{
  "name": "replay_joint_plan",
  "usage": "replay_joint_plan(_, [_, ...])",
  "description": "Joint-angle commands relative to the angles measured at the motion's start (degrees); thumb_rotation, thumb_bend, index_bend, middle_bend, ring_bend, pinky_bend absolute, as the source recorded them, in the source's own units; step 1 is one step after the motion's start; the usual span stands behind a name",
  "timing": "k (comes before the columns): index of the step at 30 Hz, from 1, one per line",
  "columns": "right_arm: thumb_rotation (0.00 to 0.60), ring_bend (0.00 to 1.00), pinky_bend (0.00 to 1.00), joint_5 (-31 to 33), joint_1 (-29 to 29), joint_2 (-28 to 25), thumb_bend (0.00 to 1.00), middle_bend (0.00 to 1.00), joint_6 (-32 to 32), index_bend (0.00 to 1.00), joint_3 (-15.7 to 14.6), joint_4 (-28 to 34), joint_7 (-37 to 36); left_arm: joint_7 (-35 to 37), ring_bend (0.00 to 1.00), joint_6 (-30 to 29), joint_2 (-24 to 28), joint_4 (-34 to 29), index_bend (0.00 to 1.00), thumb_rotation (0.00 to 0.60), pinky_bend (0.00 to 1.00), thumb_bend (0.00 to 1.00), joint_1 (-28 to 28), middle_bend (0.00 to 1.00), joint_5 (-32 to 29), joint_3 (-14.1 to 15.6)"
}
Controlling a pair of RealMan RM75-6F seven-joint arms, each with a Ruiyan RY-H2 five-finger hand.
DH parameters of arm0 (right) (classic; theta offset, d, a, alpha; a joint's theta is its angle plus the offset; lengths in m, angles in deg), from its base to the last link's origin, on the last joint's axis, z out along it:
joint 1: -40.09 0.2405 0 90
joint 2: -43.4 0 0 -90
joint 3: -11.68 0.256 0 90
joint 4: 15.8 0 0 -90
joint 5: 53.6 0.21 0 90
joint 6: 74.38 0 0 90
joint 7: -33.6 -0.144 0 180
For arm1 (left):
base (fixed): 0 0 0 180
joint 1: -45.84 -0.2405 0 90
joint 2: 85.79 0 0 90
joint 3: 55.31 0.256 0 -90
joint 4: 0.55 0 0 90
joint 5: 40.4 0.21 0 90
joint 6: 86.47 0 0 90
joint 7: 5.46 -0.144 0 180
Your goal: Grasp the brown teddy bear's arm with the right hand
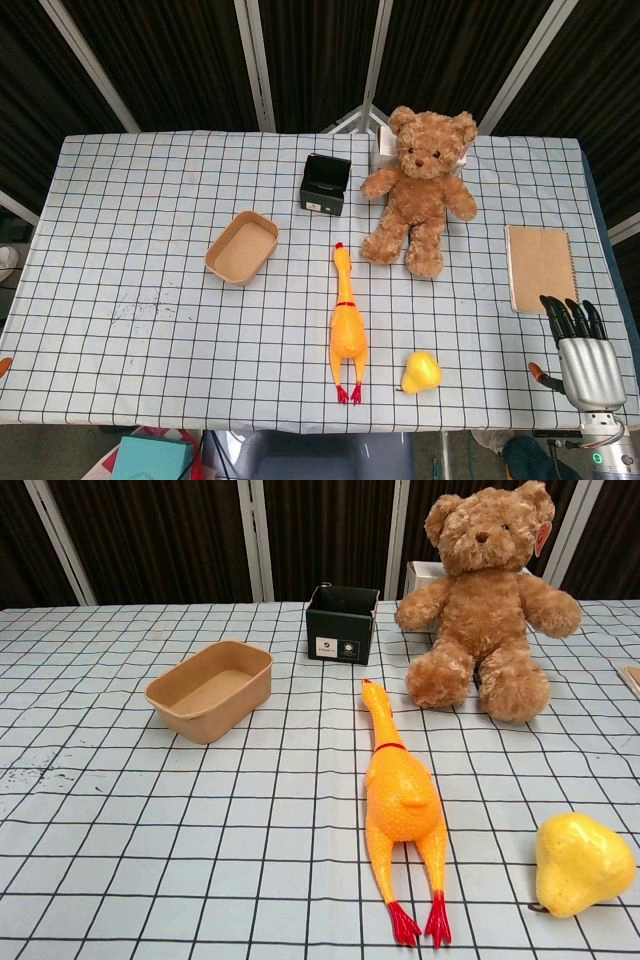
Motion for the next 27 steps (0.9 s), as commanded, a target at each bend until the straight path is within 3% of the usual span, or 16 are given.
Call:
replay_joint_plan(1, [0.600,0.10,0.00,0.1,0.1,0.1,0.18,0.14,0.1,0.05,0.1,-0.1,-0.1,0.0,0.00,0.0,0.0,0.0,0.23,0.600,0.14,0.27,0.0,0.00,0.1,0.1])
replay_joint_plan(18, [0.600,0.10,0.00,-0.7,0.6,1.4,0.18,0.14,0.3,0.05,0.2,-2.7,-1.6,-0.8,0.00,0.3,-0.3,-0.3,0.23,0.600,0.14,0.27,0.3,0.00,-0.3,-0.3])
replay_joint_plan(25, [0.600,0.10,0.00,1.2,2.9,-0.1,0.18,0.14,6.5,0.05,0.0,-0.7,-8.2,1.2,0.00,-1.2,0.3,0.0,0.23,0.600,0.14,0.27,-0.7,0.00,1.5,0.5])
replay_joint_plan(27, [0.600,0.10,0.00,0.3,3.5,0.0,0.18,0.14,7.6,0.05,-0.1,-1.1,-14.0,1.8,0.00,-1.7,0.4,0.2,0.23,0.600,0.14,0.27,-1.1,0.00,1.6,0.5])
